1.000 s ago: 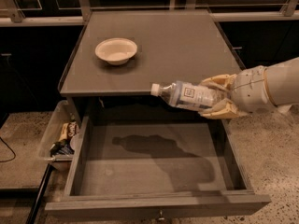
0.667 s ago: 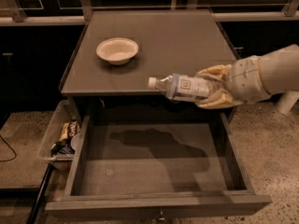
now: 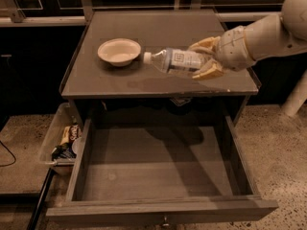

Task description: Pick blue plastic bottle from top drawer and place on counter

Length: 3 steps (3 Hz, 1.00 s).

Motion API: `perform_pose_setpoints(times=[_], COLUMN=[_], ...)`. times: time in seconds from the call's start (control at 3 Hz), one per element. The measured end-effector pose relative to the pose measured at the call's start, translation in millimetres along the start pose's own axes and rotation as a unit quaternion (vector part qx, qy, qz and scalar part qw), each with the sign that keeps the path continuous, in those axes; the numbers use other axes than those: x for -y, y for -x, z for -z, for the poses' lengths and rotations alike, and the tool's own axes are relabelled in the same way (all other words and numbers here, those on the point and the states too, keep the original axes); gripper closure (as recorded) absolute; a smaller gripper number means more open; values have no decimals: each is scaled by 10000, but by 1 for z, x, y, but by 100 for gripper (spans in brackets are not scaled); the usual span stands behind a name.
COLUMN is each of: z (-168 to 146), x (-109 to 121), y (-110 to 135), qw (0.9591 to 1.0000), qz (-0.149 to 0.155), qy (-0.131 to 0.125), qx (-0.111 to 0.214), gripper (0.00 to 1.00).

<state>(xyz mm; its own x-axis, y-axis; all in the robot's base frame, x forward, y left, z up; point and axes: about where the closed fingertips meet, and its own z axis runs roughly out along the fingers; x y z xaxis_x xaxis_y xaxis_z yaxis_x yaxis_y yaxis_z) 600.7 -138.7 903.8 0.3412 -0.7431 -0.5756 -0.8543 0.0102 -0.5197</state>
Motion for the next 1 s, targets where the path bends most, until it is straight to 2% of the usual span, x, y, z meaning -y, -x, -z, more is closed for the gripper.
perform_pose_setpoints(times=[0.33,0.67,1.0], z=[-14,-27,-41], x=[35,57,67], y=[-17,-46,-70], qw=[9993,9939,9848], qz=[-313,-1044,-1720], qy=[-125,-250,-215], qx=[166,253,138], gripper=[100,100,100])
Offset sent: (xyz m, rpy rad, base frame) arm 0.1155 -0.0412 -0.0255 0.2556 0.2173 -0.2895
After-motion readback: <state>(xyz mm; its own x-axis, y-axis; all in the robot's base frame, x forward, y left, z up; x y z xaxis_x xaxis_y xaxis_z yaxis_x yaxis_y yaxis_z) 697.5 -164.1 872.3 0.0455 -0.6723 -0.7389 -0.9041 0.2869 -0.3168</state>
